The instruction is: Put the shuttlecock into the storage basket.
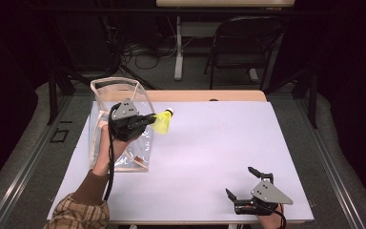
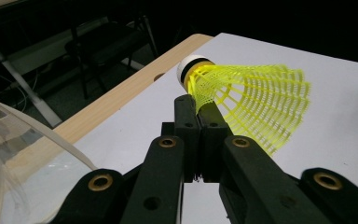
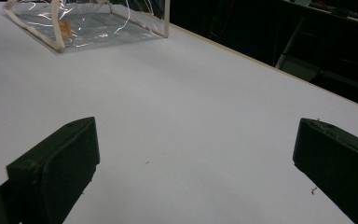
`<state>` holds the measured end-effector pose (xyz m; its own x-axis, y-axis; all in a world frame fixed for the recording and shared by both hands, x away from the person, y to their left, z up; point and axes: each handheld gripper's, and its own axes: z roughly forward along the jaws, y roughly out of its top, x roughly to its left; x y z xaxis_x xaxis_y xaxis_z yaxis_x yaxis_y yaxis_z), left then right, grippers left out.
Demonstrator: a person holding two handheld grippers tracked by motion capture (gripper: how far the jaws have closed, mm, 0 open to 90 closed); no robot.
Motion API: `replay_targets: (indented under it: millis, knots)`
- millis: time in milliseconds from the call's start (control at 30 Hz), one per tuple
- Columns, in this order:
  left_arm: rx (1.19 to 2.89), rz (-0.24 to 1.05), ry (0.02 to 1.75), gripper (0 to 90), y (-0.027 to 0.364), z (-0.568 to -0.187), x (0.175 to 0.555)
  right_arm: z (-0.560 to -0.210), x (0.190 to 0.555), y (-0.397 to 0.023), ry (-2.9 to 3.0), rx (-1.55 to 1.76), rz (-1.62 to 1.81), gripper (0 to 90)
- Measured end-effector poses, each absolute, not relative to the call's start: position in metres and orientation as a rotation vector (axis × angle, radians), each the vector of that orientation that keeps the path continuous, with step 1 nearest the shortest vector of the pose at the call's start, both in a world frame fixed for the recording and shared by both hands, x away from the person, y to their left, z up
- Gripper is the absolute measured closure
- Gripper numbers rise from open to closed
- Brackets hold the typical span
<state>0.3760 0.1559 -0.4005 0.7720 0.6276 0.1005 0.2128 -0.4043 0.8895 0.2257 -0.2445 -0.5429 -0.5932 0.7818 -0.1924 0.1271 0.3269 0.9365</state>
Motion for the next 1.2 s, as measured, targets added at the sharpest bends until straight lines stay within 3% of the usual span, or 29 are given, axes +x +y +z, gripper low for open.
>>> replay_targets:
  millis: [1200]
  knots:
    - [1.922, 0.592, 0.667, 88.9, 0.176, -0.37, 0.388, -0.543, 0.226, -0.244, 1.947, 0.795, 1.284, 0.0]
